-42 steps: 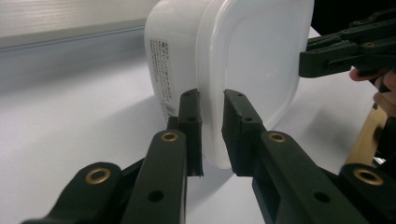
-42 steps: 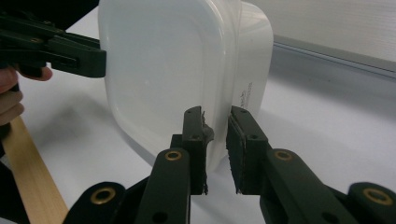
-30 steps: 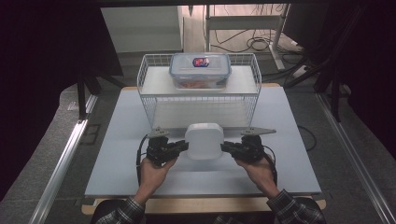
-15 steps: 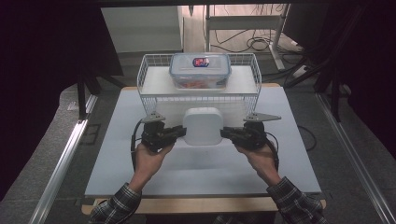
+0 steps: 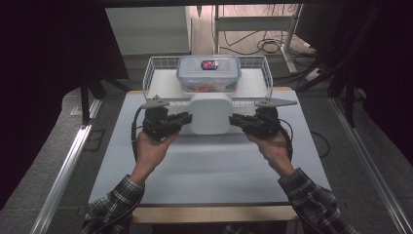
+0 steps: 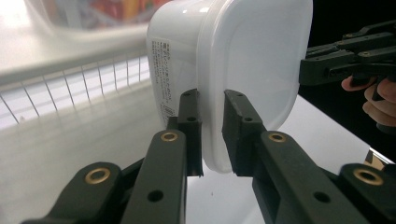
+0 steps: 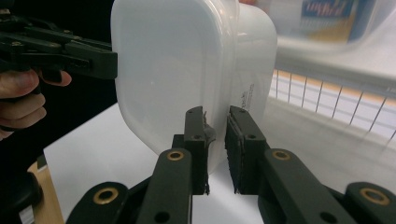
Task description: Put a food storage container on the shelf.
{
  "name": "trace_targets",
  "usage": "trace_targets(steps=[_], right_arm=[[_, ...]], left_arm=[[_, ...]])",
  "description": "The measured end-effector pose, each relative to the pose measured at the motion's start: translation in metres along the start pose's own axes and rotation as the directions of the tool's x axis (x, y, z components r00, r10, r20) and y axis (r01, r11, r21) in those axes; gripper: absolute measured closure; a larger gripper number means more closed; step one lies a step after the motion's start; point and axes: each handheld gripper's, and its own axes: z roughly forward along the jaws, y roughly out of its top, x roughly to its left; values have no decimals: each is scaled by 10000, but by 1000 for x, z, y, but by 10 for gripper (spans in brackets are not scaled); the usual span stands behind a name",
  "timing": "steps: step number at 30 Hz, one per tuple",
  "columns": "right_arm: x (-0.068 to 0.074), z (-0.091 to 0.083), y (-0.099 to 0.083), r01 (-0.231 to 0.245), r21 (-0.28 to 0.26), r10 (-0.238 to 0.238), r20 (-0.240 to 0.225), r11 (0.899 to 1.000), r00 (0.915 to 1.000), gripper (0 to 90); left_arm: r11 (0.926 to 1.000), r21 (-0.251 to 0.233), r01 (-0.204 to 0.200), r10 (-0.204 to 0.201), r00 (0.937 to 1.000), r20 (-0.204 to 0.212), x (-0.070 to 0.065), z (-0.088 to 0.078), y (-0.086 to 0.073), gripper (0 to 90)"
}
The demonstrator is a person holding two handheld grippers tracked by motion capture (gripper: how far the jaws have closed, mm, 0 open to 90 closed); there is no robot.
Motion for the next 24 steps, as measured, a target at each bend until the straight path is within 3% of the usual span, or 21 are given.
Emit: trace_targets(steps=[16,24], right_arm=[[-7,-10,51,153,-567,-150,67,9983,9999,787],[-9,-11,76,152,-735,-149,46,9972,9999,786]], left_arm=[[9986,-263,-452,449,9989,-128,-1,-9,57,785],[9983,-433,-389,387,9992,-38,3,-17,83,785]])
